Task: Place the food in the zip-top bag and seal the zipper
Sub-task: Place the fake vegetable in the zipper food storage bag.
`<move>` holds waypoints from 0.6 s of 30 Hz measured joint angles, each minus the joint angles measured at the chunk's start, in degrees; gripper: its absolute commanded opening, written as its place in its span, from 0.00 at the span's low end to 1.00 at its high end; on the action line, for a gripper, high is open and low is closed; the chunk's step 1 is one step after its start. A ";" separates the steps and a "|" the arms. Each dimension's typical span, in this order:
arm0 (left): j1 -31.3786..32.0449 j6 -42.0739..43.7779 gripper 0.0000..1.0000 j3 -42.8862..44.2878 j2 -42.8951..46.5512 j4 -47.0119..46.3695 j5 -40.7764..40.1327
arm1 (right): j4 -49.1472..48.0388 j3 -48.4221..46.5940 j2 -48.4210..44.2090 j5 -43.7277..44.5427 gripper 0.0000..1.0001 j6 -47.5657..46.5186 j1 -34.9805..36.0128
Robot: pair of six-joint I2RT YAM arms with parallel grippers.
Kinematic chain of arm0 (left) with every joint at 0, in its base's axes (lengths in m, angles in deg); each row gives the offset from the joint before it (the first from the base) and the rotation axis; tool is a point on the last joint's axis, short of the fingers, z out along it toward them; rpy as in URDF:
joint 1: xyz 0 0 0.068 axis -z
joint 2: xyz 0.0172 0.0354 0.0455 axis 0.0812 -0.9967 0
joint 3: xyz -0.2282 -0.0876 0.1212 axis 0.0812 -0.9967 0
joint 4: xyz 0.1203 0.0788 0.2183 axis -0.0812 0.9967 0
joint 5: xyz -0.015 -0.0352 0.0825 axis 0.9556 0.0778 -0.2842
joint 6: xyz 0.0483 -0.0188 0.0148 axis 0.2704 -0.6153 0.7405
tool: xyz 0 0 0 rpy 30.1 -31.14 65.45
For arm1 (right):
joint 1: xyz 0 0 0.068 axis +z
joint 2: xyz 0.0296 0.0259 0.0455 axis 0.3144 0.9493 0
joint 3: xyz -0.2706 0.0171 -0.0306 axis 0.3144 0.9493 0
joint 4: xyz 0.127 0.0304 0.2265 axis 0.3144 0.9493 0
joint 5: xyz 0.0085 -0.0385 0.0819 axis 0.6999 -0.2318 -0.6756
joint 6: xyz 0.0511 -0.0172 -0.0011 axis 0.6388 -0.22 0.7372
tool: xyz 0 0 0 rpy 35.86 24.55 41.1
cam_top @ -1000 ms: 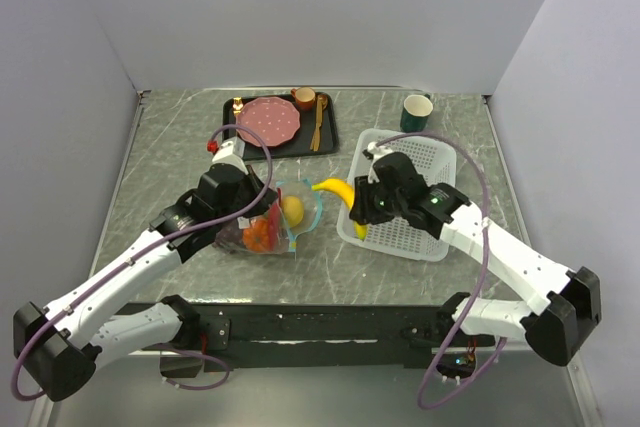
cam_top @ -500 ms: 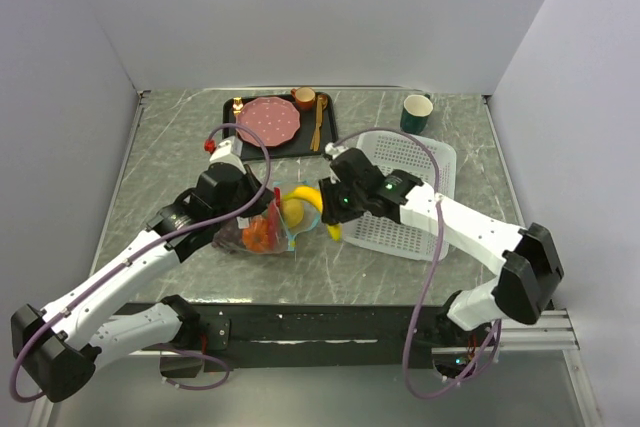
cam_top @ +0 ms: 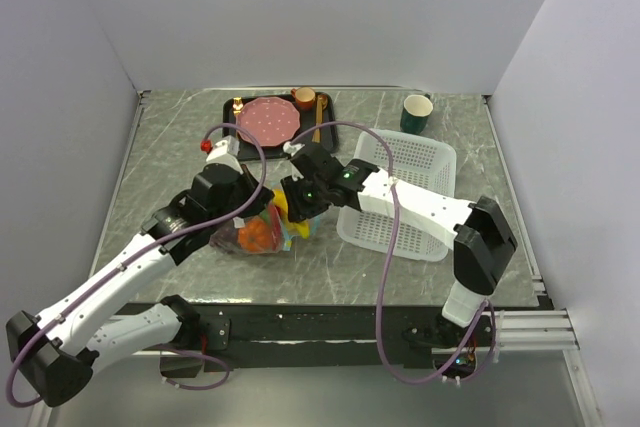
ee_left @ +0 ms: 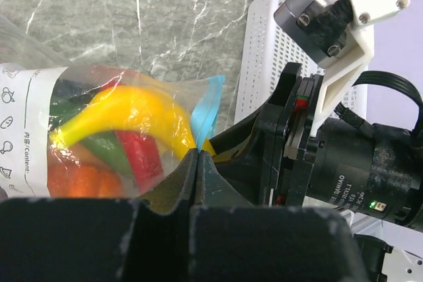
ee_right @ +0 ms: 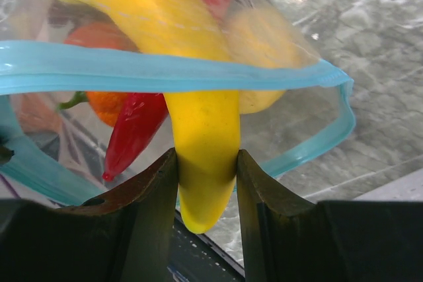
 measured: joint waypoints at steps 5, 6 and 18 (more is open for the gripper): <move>0.00 0.02 0.01 0.00 0.72 0.48 0.07 | -1.20 0.04 -0.31 -2.16 0.03 -0.09 0.22; 0.00 0.02 0.01 0.00 0.72 0.52 0.13 | -1.44 0.04 -0.33 -2.58 0.04 -0.07 0.28; -0.02 0.04 0.01 0.00 0.72 0.50 1.29 | -0.31 -4.42 1.31 -1.49 0.11 1.44 0.96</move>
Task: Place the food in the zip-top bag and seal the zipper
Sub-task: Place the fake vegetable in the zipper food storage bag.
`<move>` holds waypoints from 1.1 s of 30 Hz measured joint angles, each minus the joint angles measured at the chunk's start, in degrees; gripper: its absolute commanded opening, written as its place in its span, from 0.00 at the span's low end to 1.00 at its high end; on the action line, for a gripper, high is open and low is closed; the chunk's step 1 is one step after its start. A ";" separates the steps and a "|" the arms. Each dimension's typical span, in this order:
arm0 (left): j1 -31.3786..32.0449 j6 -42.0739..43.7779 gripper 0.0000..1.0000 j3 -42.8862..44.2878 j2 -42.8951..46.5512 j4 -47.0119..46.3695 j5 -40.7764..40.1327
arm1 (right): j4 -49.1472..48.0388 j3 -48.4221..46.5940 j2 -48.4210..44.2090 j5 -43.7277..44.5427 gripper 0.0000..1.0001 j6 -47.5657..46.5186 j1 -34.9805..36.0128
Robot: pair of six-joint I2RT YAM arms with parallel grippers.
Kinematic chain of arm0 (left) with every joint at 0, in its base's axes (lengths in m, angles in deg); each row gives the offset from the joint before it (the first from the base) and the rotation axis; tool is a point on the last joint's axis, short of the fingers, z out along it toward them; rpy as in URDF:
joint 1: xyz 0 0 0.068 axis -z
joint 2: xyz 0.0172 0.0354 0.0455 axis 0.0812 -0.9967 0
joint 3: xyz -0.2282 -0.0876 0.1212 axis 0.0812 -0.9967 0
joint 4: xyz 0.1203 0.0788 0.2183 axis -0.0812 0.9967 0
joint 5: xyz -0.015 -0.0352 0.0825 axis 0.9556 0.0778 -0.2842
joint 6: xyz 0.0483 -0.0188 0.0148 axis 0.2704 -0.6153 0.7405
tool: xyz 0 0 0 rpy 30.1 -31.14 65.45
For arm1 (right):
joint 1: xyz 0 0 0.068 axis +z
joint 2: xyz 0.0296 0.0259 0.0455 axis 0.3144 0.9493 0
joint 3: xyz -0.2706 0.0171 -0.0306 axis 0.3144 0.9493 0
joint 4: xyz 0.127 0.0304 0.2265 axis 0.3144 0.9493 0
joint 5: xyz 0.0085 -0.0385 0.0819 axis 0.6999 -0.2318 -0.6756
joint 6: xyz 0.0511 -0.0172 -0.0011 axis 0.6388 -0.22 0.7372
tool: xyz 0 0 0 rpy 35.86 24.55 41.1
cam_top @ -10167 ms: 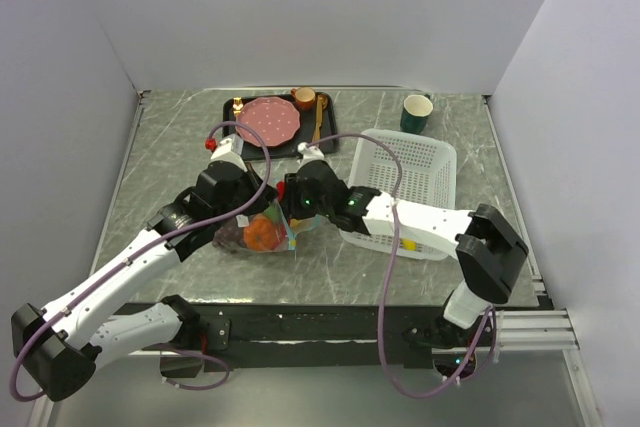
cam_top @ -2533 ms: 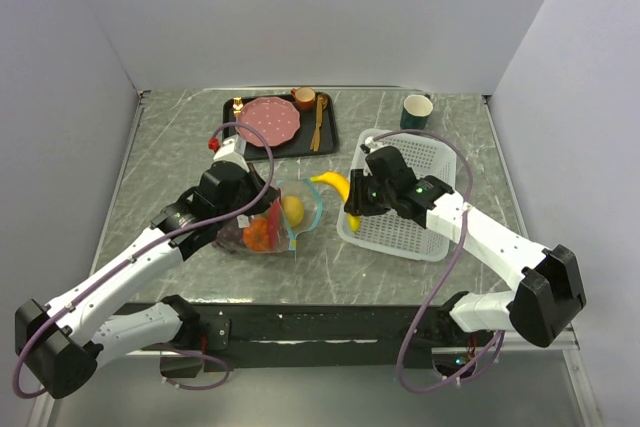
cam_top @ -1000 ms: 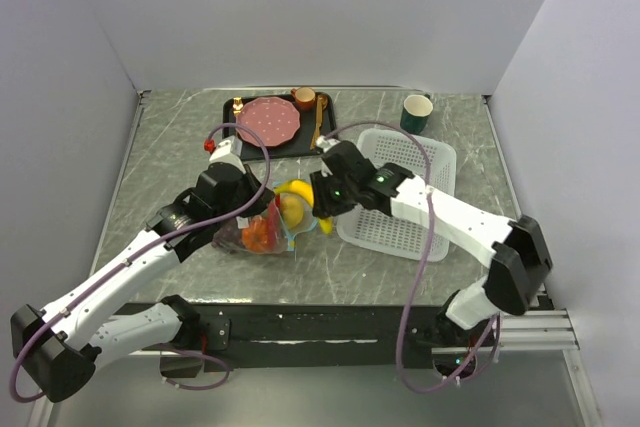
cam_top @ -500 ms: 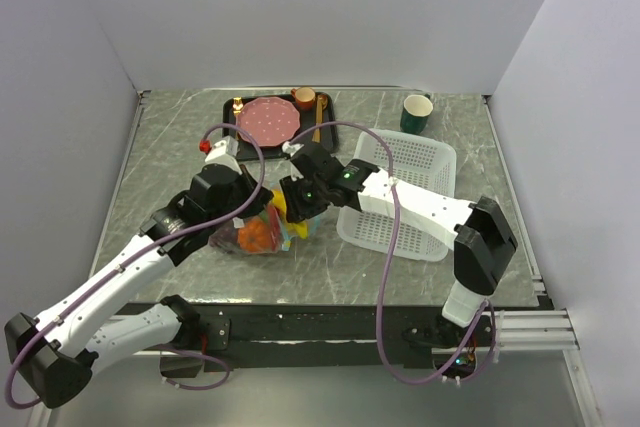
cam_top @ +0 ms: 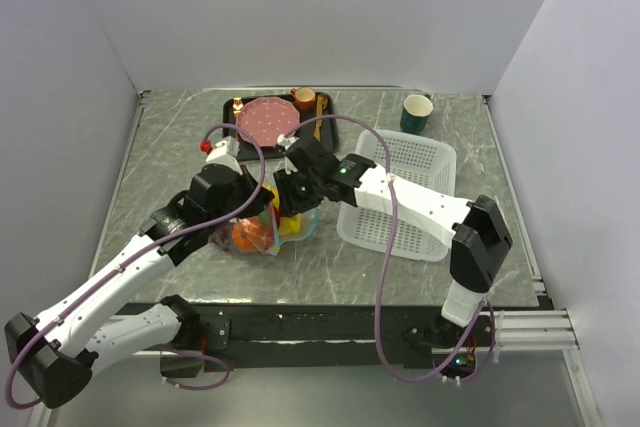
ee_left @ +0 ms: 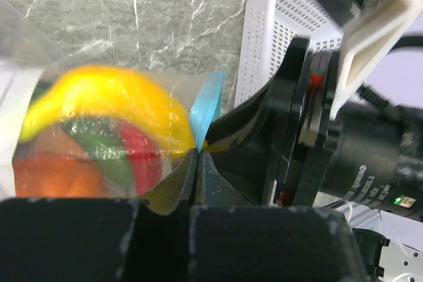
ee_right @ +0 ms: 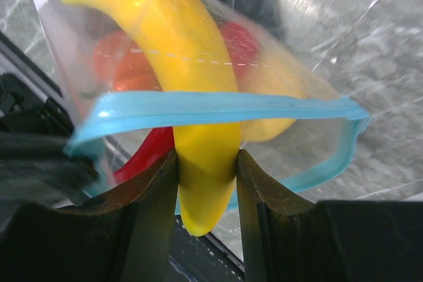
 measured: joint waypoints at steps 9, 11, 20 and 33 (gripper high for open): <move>-0.04 -0.02 0.01 0.00 0.02 0.11 -0.22 | 8.61 -12.63 8.90 11.08 0.11 -0.57 2.08; -0.04 -0.02 0.01 0.00 0.04 0.24 -0.22 | 9.33 -12.70 9.16 12.72 0.12 -0.52 2.40; -0.04 -0.02 0.01 0.00 0.52 0.31 -0.37 | 5.25 -9.92 8.02 9.70 0.21 -0.37 2.49; 0.13 -0.07 0.01 -0.02 1.84 1.46 -0.42 | -3.96 -0.17 1.07 3.63 0.67 1.36 1.66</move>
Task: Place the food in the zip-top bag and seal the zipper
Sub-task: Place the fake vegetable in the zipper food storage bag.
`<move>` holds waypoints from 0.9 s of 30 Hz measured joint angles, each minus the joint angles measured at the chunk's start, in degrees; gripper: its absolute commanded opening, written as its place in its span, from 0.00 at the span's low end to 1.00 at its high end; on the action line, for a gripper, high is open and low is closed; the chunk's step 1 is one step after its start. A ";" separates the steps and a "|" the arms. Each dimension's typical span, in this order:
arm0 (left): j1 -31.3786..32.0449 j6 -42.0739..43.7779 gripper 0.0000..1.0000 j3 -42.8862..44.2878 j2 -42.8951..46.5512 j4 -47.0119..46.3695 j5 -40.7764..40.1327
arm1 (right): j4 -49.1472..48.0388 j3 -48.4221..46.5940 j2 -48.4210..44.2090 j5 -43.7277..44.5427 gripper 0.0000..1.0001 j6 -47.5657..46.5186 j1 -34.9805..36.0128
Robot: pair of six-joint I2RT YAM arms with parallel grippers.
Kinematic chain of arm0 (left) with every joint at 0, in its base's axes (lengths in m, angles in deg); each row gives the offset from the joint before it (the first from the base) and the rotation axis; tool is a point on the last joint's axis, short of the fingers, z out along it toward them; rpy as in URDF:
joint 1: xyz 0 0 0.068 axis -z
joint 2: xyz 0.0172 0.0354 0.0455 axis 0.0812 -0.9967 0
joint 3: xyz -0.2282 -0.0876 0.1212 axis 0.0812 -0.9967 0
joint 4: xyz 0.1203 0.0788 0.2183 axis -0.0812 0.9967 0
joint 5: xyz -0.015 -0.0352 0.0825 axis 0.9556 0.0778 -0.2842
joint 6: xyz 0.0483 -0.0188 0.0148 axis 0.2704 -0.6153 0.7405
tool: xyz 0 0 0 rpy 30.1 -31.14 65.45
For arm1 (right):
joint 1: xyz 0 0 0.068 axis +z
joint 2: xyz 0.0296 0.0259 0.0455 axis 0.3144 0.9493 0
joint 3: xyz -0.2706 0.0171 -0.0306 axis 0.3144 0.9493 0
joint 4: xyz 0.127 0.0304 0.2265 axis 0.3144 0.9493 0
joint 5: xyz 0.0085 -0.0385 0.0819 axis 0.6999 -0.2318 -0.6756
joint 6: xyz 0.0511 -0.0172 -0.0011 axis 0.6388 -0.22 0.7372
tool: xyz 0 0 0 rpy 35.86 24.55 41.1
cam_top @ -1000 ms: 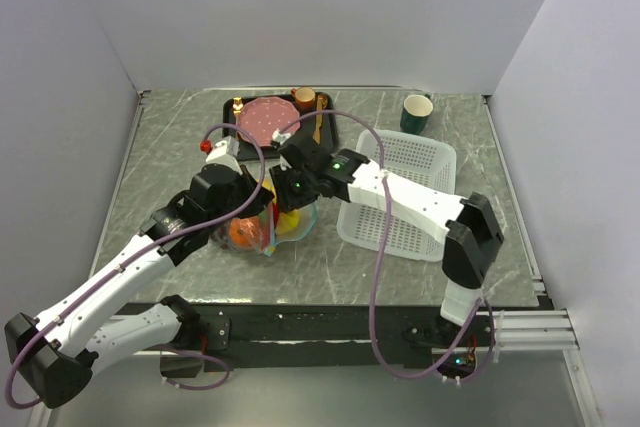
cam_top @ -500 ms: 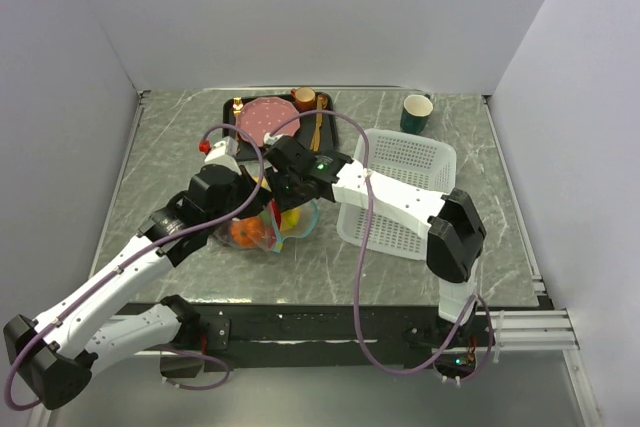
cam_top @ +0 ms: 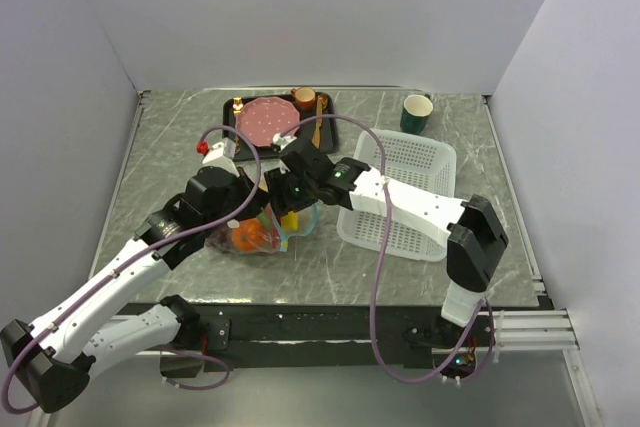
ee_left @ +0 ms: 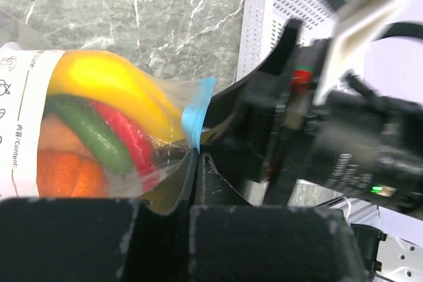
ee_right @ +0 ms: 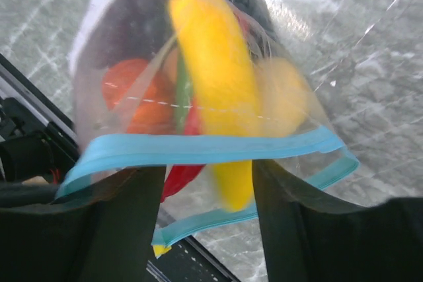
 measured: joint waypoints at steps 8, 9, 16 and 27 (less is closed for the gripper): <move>0.26 0.00 0.01 0.00 -0.02 0.04 0.00 | -1.88 5.31 -5.20 3.87 0.71 0.74 -0.20; 0.20 0.00 0.01 0.00 -0.02 0.04 -0.28 | -1.77 6.36 -6.03 4.48 0.70 0.94 -0.31; 0.11 0.02 0.01 0.00 -0.02 0.00 -0.94 | -2.38 16.26 -11.39 9.03 0.16 3.37 -1.88; 0.11 0.02 0.01 0.00 -0.02 0.02 -1.33 | -10.49 23.32 -15.56 8.13 0.39 10.64 -7.80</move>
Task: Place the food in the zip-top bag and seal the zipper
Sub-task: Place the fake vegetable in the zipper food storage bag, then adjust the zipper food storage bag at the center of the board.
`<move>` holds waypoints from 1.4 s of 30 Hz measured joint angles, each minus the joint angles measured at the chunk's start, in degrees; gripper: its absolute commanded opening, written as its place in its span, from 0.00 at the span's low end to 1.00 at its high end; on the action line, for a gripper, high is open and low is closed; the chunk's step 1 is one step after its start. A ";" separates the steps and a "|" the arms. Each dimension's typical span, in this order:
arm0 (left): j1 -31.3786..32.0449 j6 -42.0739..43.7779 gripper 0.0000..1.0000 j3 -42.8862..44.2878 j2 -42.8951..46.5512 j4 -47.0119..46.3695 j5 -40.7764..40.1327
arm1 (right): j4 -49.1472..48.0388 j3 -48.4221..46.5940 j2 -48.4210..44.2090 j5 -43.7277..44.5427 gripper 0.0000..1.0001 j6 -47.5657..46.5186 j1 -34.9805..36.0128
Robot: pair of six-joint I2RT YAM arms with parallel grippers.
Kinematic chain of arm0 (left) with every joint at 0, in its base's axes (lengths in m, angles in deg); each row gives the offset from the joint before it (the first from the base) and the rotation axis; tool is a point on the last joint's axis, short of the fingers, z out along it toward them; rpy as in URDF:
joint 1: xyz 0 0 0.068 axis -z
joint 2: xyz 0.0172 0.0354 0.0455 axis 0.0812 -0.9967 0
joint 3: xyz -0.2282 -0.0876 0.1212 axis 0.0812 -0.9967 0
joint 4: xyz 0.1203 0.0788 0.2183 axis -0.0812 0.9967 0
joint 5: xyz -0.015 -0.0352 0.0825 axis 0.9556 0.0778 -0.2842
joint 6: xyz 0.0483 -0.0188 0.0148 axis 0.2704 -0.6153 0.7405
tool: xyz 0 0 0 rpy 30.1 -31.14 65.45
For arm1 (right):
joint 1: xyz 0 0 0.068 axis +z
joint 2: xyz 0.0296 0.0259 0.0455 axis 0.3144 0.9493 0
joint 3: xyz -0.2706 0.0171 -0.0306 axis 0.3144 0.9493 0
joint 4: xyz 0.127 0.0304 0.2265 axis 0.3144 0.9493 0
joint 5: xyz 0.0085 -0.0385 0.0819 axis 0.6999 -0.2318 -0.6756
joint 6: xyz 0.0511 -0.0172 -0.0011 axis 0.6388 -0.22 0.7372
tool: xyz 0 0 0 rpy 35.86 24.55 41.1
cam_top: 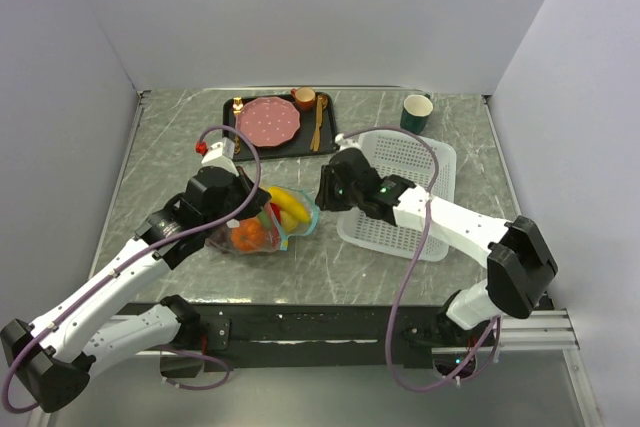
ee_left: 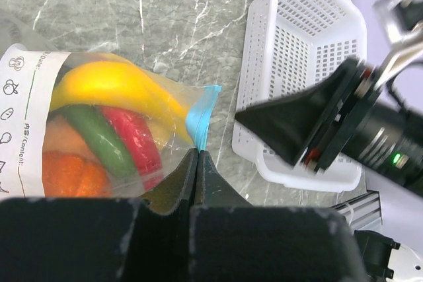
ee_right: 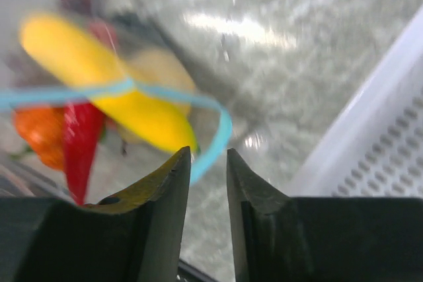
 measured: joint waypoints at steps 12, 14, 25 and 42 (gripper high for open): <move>0.00 0.00 0.01 0.00 0.00 0.00 -0.15 | -2.82 -6.64 8.41 -8.72 0.43 -4.44 -1.49; 0.00 0.00 0.01 0.00 0.00 0.00 -0.15 | -2.60 -6.64 9.25 -8.59 0.43 -5.14 -1.49; 0.00 -0.04 0.01 0.00 0.13 0.09 -0.74 | -0.79 -9.81 13.53 -5.79 0.42 -8.48 -1.75; 0.00 -0.04 0.01 -0.11 0.42 0.07 -1.07 | -7.08 -2.03 11.45 -11.54 0.43 -2.82 -4.81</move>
